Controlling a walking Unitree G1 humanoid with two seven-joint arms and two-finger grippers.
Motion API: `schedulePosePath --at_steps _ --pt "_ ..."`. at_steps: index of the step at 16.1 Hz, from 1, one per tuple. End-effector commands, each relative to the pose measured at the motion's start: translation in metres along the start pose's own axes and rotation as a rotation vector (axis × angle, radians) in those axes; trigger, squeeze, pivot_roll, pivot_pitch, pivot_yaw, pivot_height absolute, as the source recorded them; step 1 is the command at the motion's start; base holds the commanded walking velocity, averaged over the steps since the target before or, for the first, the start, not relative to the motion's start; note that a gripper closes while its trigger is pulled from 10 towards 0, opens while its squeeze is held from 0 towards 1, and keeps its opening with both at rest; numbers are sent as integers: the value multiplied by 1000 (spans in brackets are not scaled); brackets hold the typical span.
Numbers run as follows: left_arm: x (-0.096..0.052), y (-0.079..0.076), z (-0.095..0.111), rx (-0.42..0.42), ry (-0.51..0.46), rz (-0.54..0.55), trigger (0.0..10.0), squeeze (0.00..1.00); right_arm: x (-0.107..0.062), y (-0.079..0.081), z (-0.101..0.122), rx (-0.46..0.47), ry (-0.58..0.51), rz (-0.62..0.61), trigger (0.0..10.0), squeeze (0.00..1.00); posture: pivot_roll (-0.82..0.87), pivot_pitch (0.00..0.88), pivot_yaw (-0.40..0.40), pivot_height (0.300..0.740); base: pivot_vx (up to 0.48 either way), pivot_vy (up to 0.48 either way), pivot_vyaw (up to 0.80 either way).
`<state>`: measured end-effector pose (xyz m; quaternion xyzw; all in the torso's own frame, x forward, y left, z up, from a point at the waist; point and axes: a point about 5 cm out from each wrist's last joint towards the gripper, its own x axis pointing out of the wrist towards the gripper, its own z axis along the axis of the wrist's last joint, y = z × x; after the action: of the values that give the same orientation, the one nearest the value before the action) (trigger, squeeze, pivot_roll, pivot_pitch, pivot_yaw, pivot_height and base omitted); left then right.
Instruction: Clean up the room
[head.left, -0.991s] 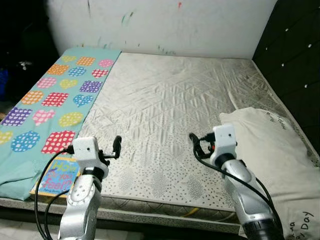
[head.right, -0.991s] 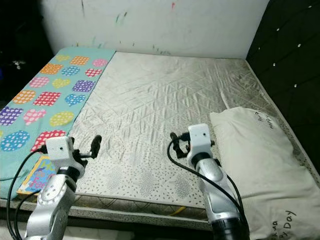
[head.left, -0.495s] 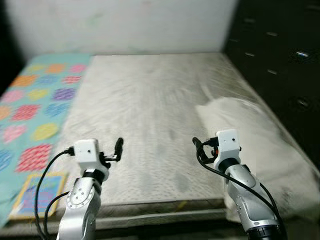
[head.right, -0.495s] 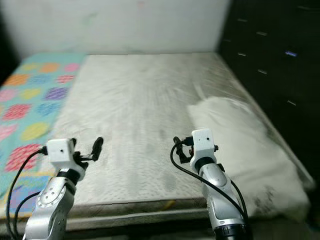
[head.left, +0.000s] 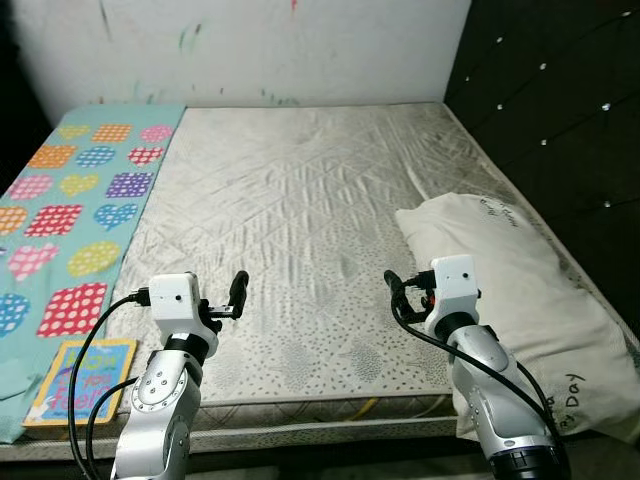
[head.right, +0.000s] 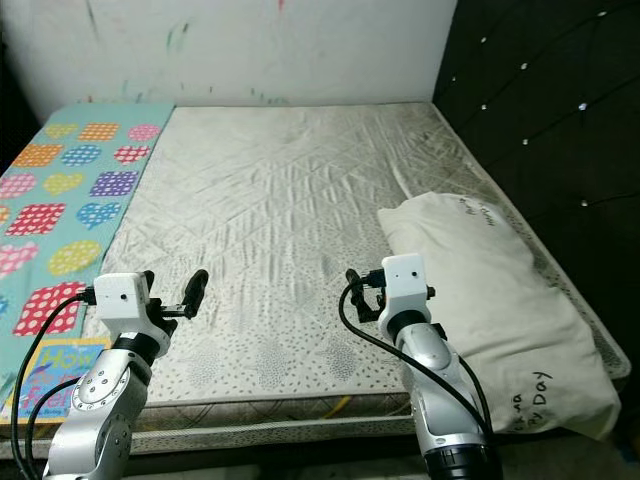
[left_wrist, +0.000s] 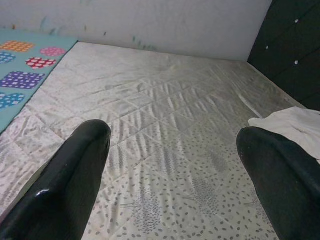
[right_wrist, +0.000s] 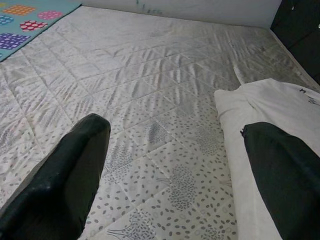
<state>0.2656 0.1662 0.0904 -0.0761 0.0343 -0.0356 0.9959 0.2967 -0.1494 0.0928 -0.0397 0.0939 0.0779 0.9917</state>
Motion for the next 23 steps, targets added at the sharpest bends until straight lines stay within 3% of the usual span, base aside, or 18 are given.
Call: schedulePosePath --at_steps 1,23 --pt "1 -1 1 -4 5 -17 10000 0 2 -1 5 -6 -19 -5 10000 0 -130 53 18 740 0 0 0" --pt "0 -2 2 -9 0 -10 10000 0 4 -3 5 3 -25 -15 10000 0 -119 59 16 740 0 51 0"
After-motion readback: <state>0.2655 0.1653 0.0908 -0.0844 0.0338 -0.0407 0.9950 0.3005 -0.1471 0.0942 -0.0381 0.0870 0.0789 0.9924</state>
